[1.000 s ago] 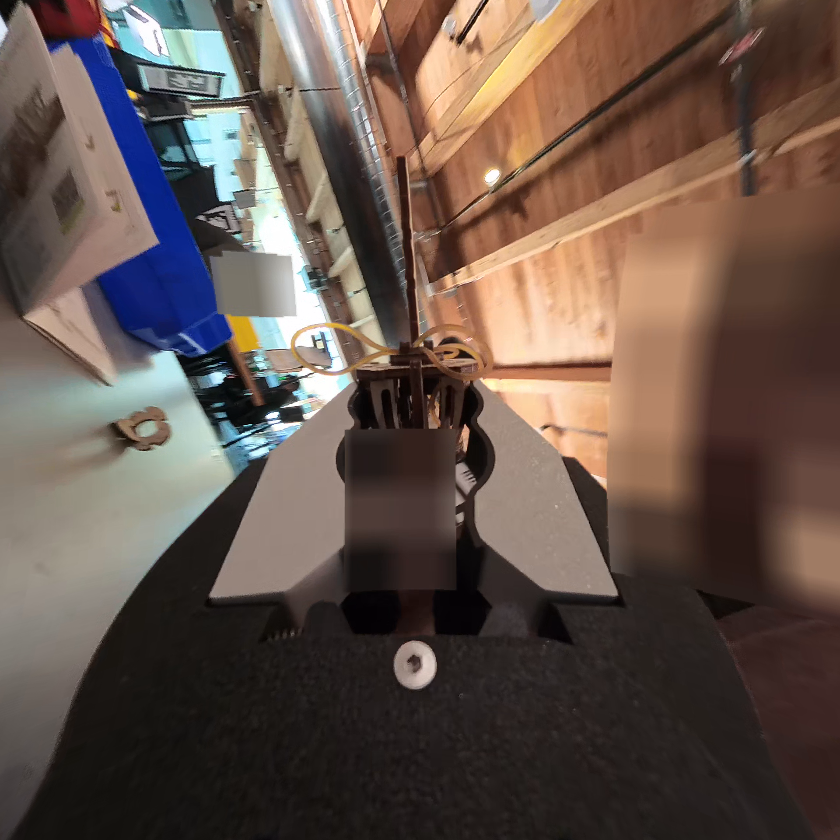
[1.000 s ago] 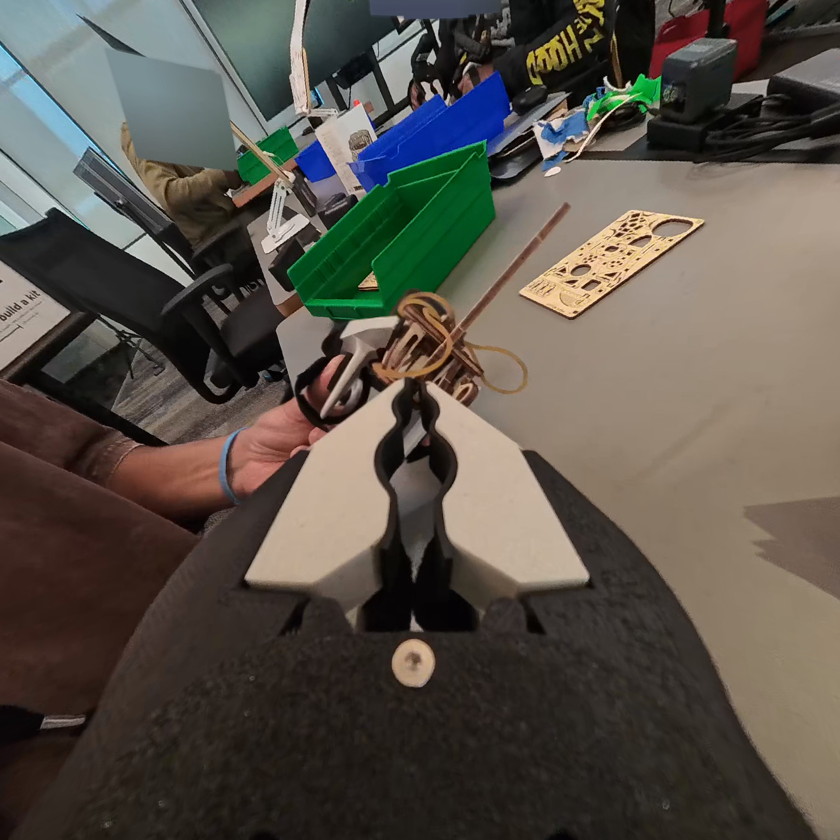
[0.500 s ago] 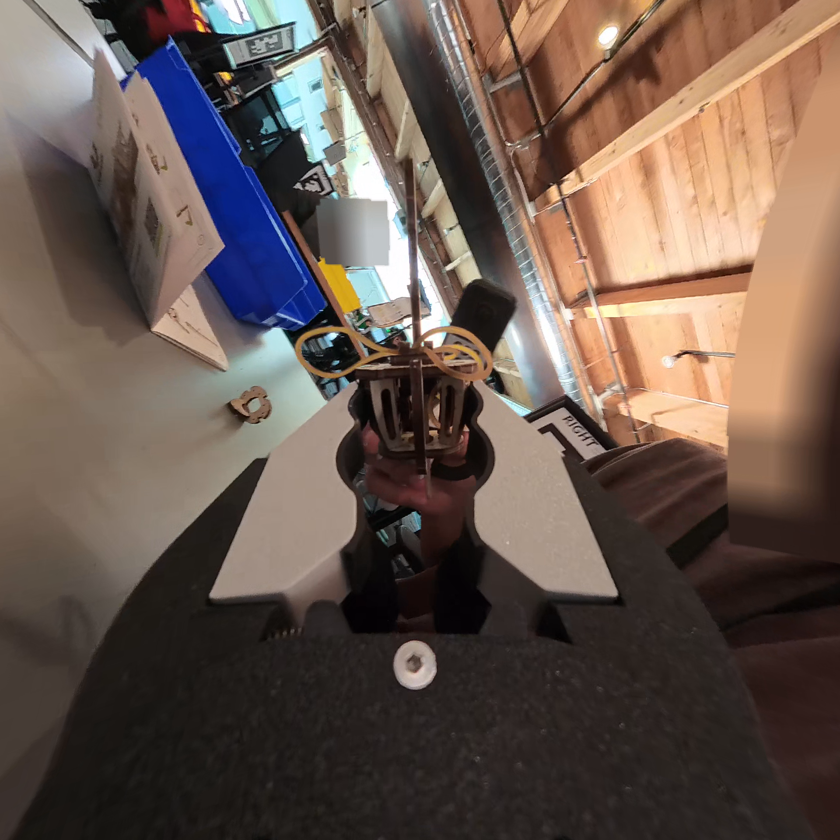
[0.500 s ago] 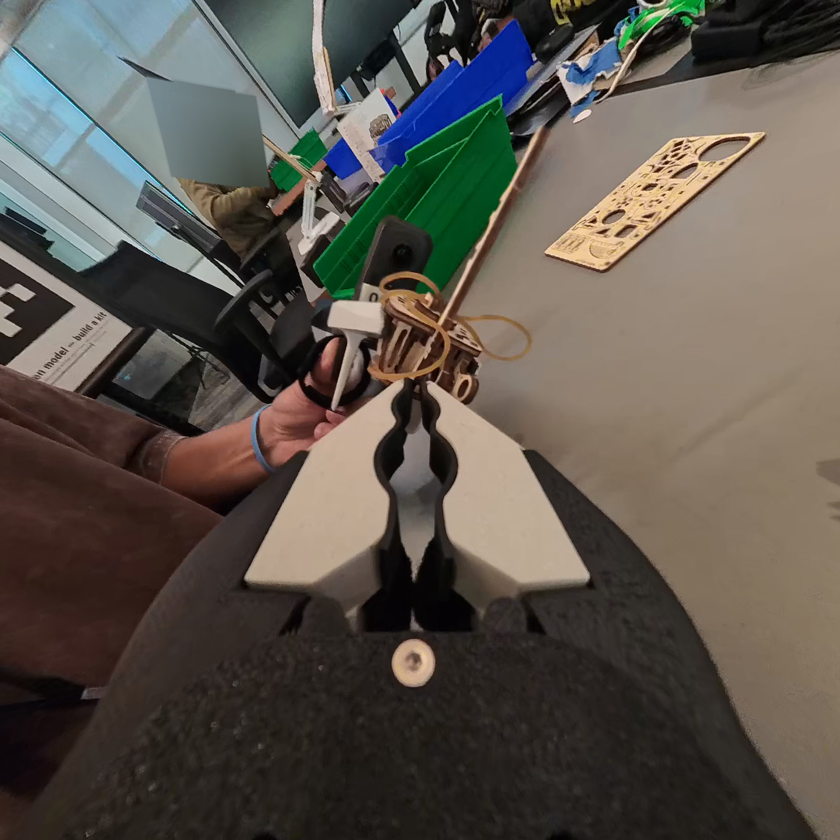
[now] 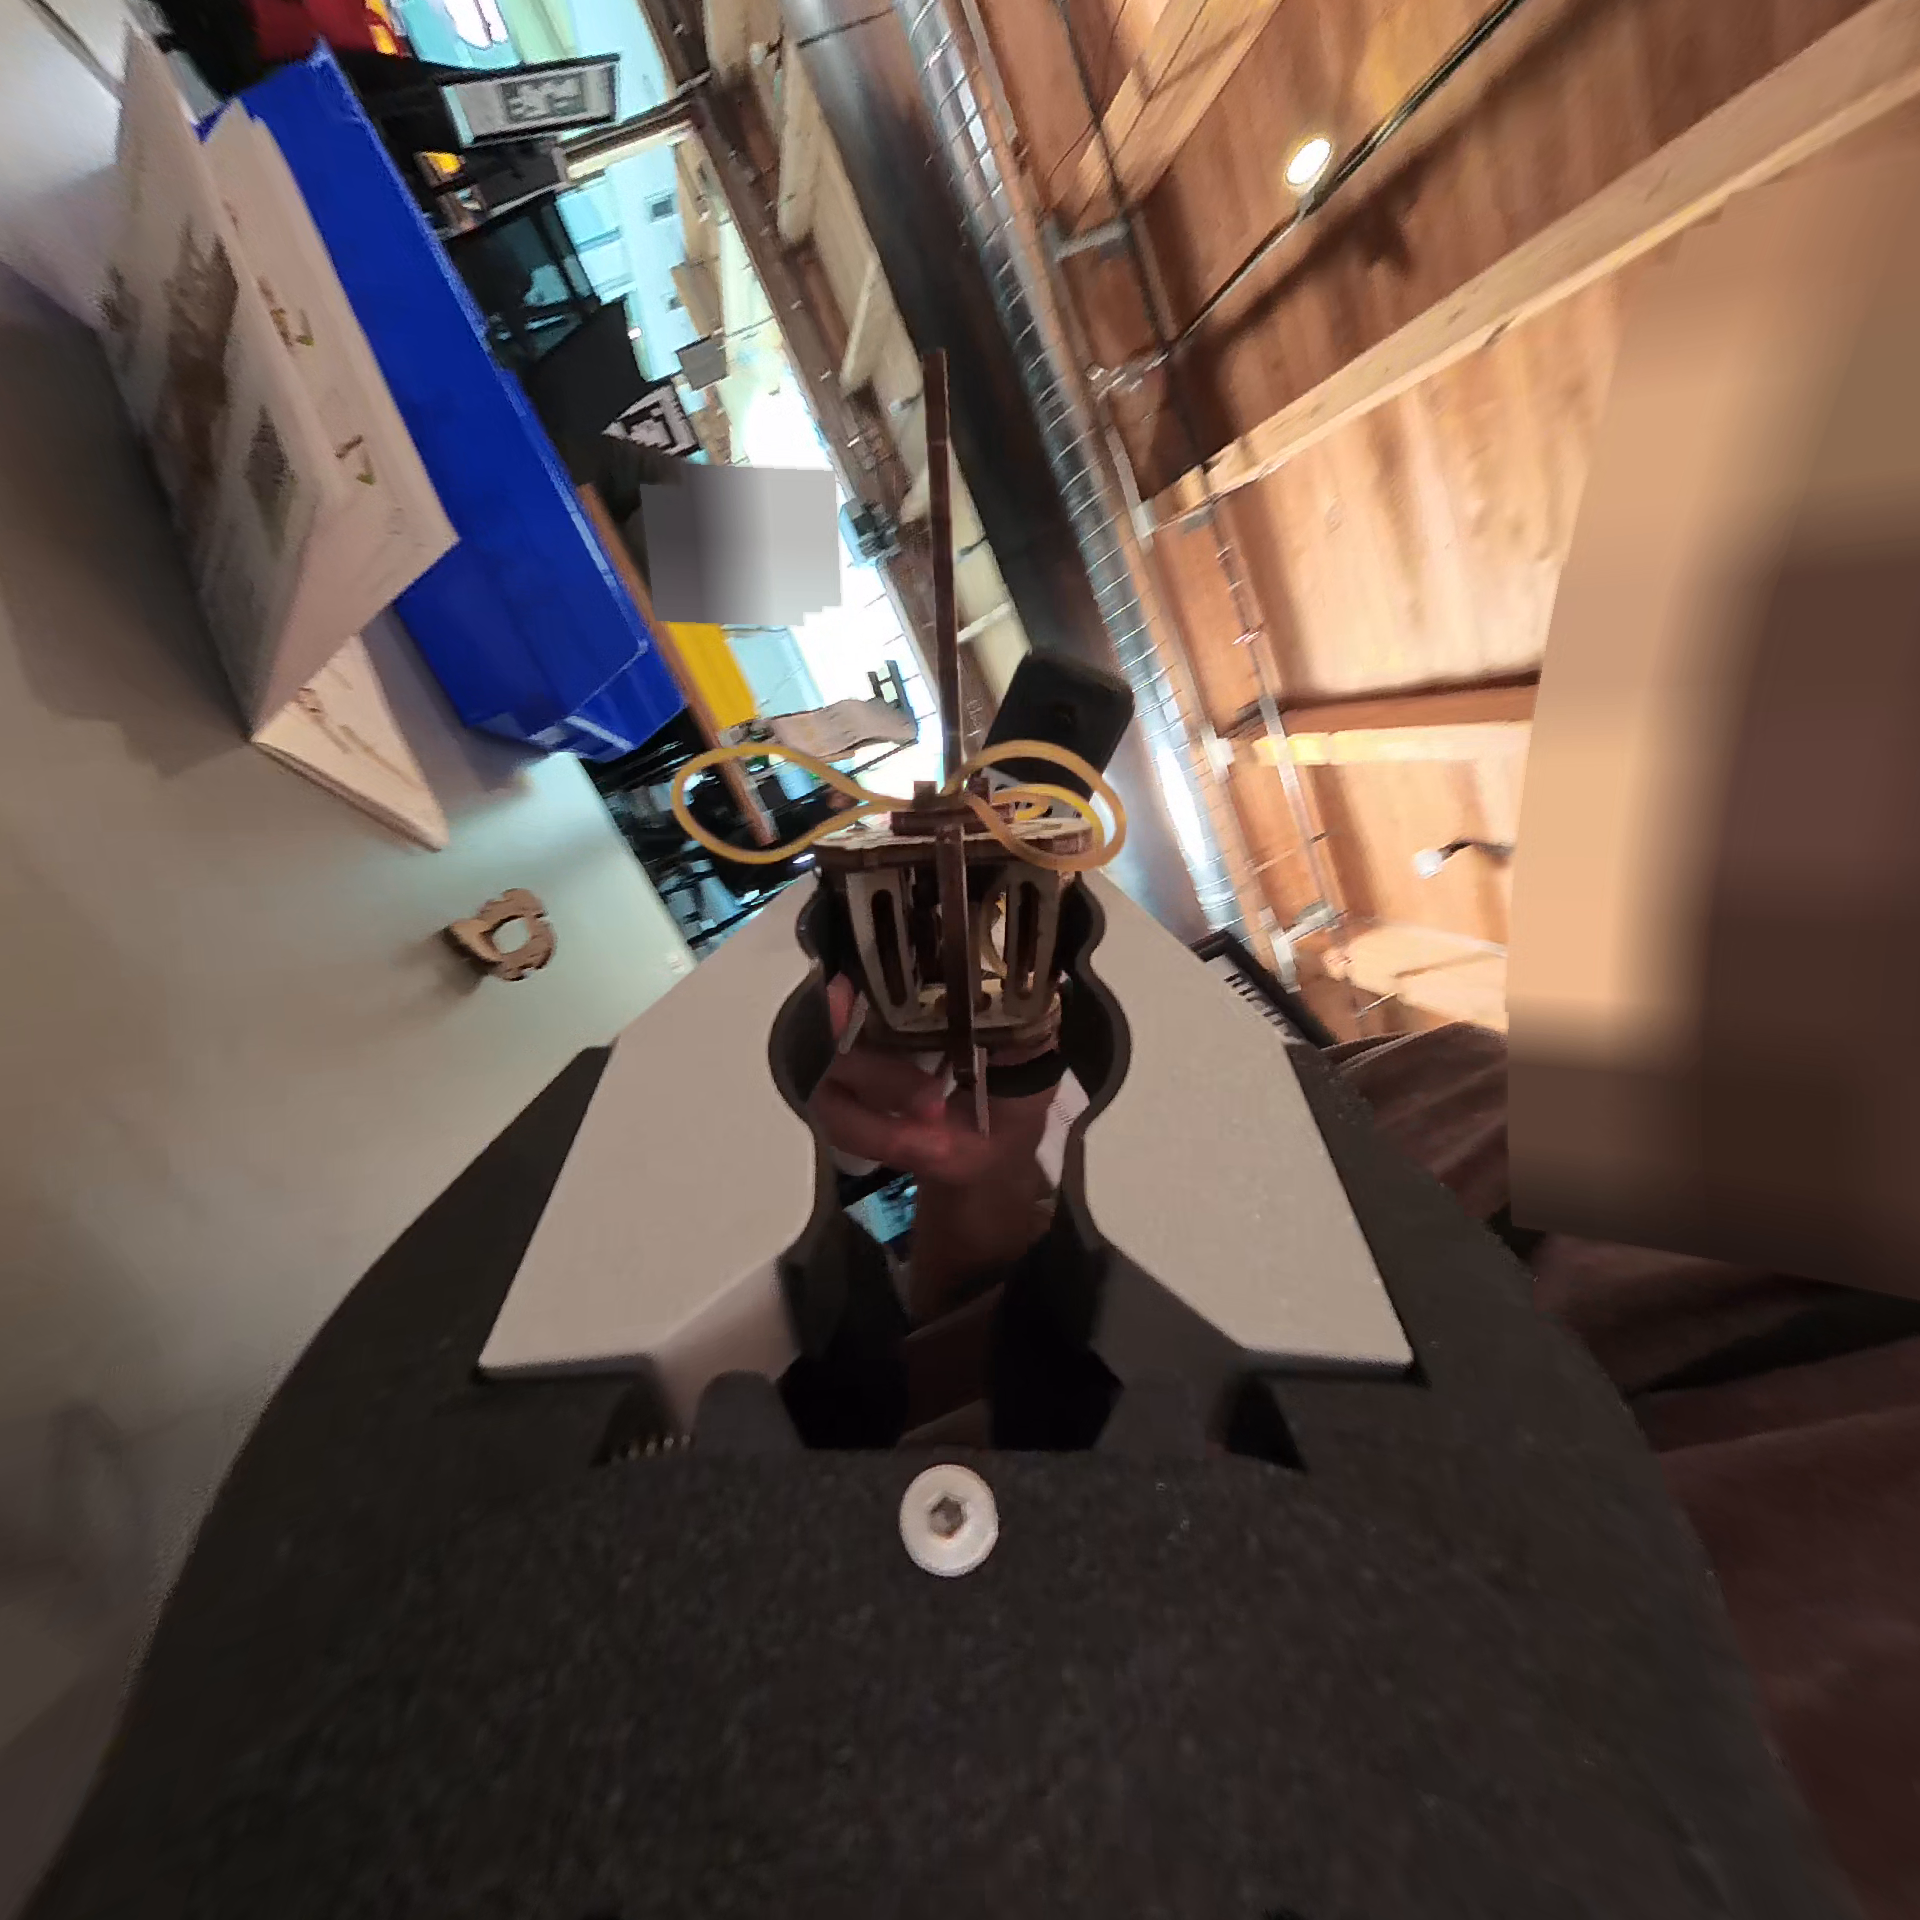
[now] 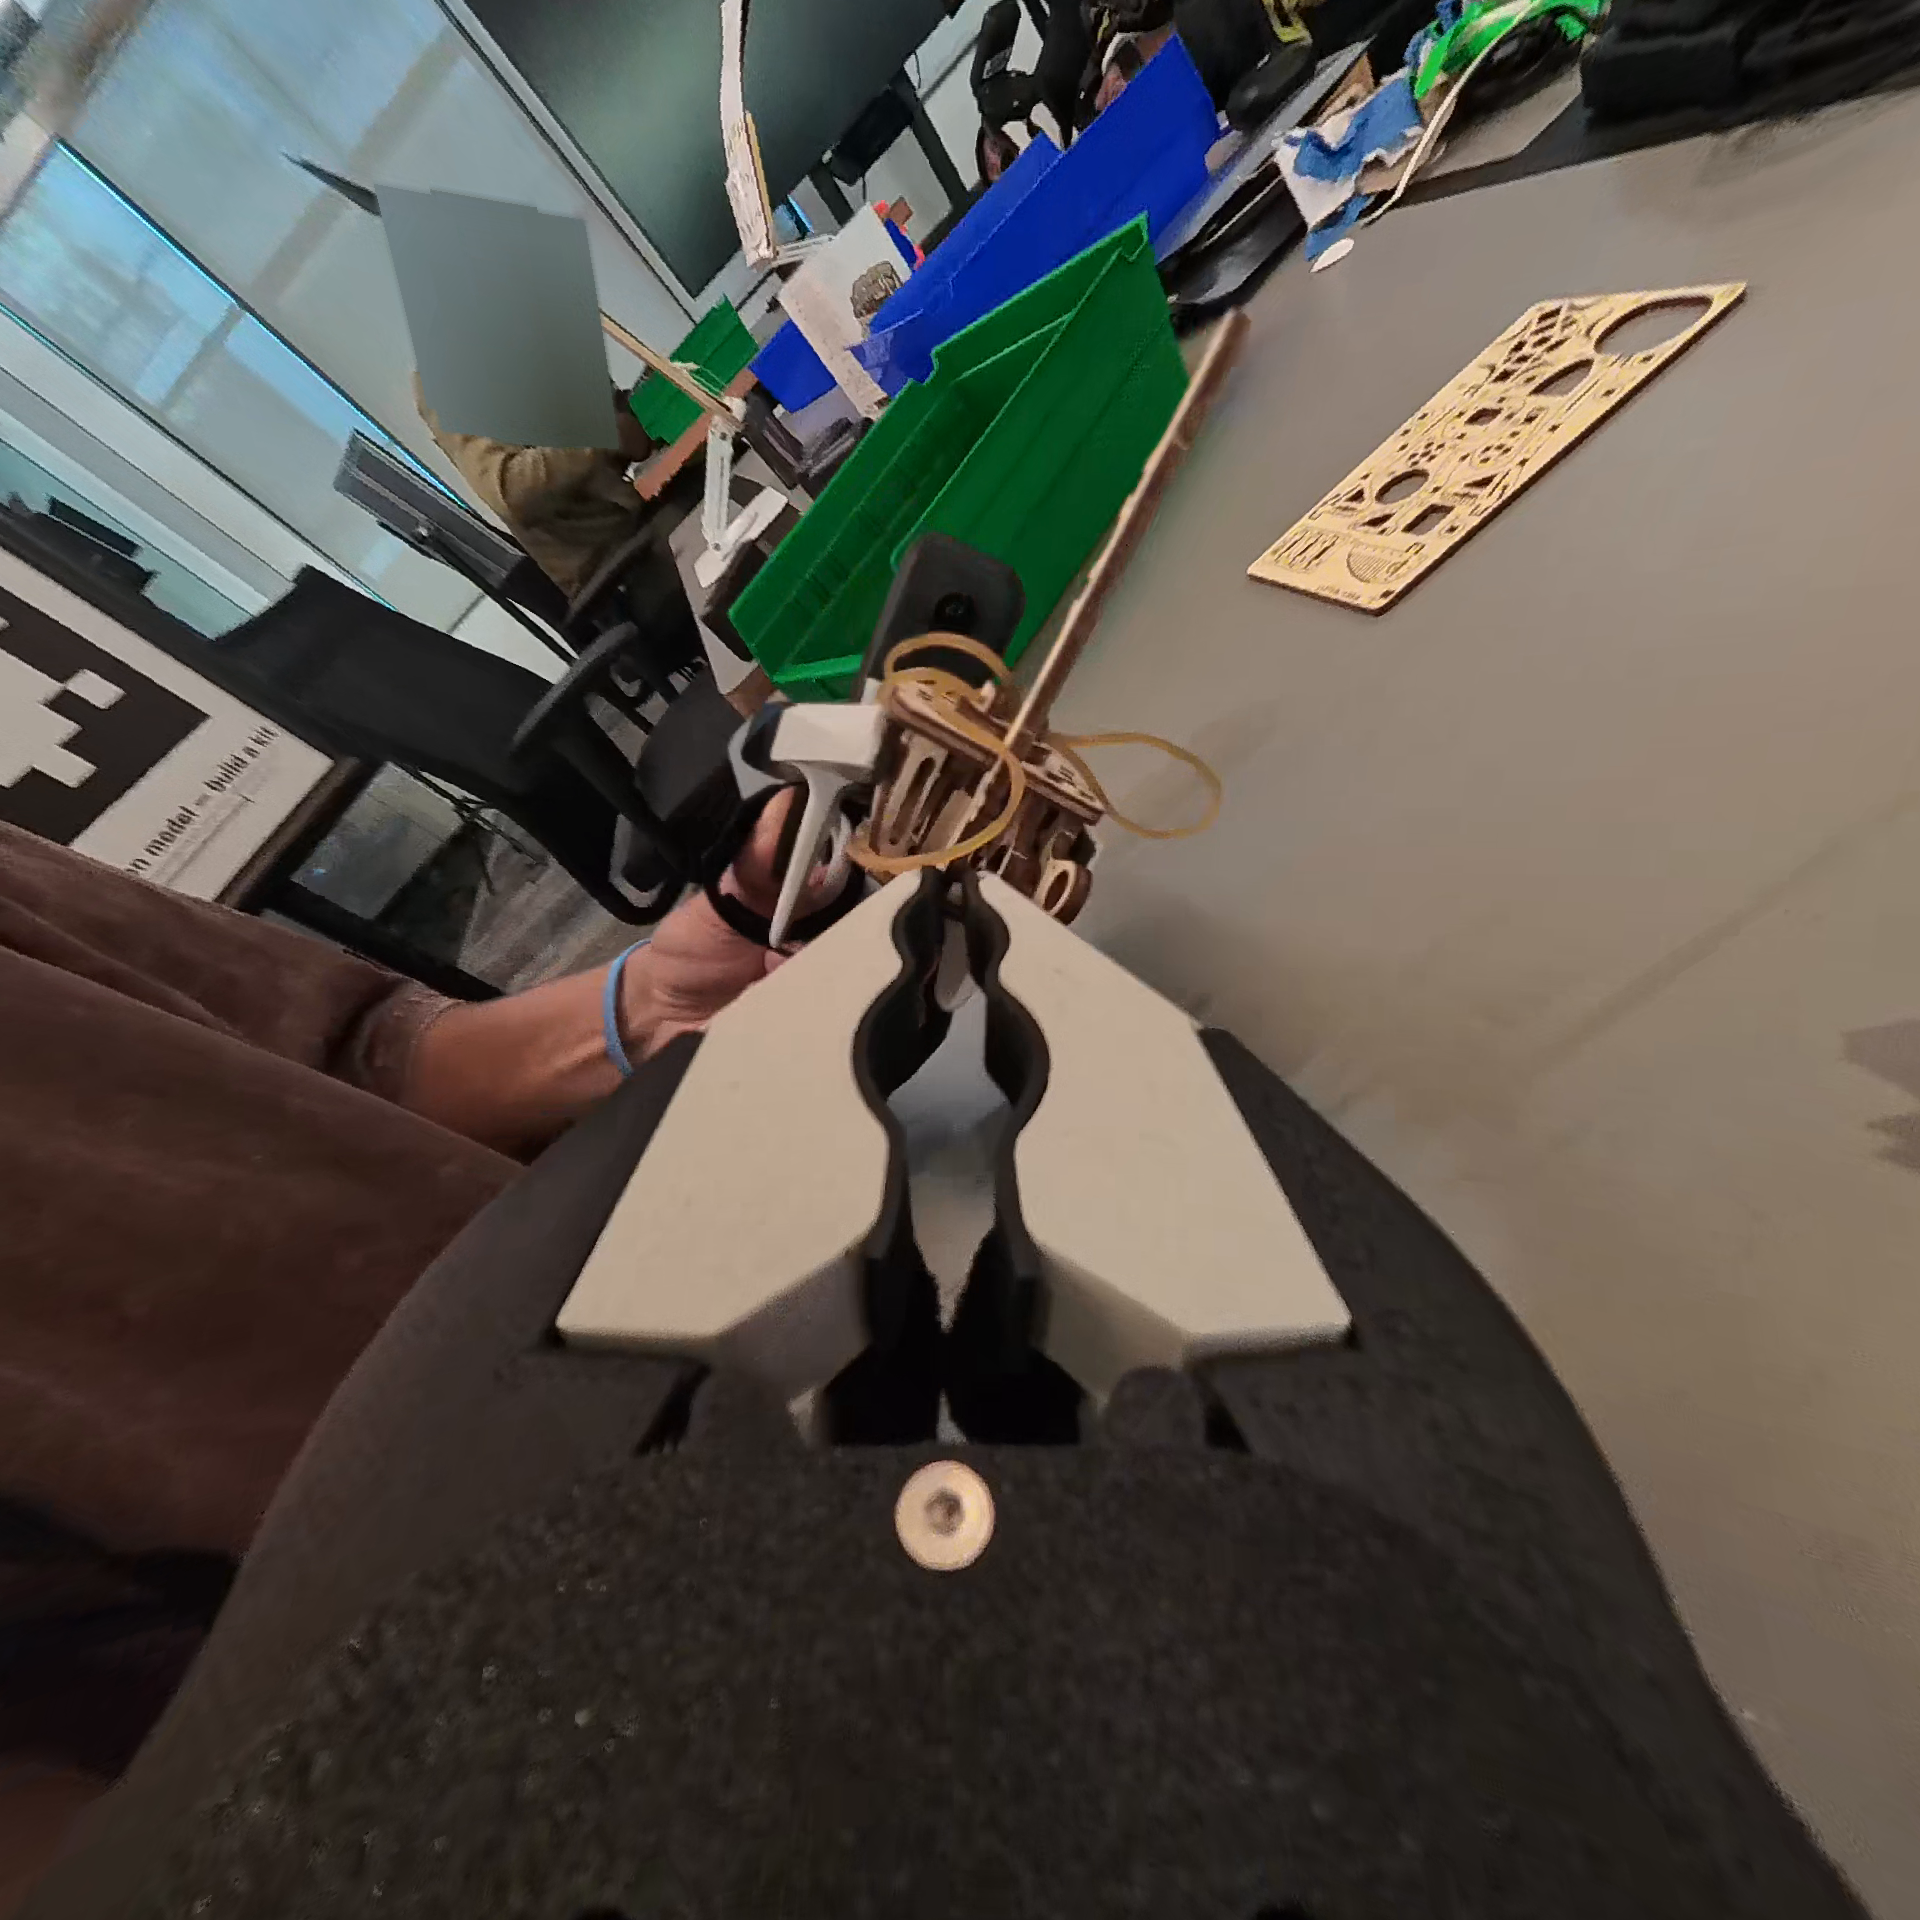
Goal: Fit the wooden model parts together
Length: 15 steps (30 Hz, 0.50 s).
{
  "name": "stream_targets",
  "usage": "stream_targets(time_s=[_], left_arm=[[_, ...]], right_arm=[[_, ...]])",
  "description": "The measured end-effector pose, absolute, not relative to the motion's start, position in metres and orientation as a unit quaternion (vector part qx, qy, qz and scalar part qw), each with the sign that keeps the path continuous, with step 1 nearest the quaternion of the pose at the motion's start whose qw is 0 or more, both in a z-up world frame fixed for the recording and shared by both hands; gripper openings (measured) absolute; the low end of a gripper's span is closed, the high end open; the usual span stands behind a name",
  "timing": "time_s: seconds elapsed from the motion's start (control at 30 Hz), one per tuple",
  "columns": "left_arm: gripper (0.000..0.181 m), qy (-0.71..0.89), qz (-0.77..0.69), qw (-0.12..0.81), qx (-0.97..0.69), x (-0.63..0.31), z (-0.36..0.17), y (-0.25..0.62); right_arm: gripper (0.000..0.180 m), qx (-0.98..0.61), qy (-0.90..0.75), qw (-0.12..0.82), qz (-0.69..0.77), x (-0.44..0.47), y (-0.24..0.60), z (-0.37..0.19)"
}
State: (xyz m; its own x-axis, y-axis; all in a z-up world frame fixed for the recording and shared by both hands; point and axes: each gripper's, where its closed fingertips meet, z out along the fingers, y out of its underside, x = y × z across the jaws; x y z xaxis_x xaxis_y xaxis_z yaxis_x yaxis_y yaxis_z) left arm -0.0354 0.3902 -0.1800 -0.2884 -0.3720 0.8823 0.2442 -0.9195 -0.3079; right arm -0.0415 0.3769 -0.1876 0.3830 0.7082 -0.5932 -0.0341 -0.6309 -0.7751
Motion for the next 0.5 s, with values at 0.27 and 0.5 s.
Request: stream_targets(time_s=[0.27,0.5], left_arm=[[0.039,0.063,-0.803,0.198,-0.559,-0.0385,-0.1759,0.3891],[0.039,0.068,-0.796,0.205,-0.565,-0.0397,-0.1758,0.3887]], right_arm=[[0.006,-0.744,-0.24,0.387,0.489,-0.0393,0.3778,-0.1796],[0.005,-0.749,-0.245,0.386,0.479,-0.0406,0.378,-0.1836]])
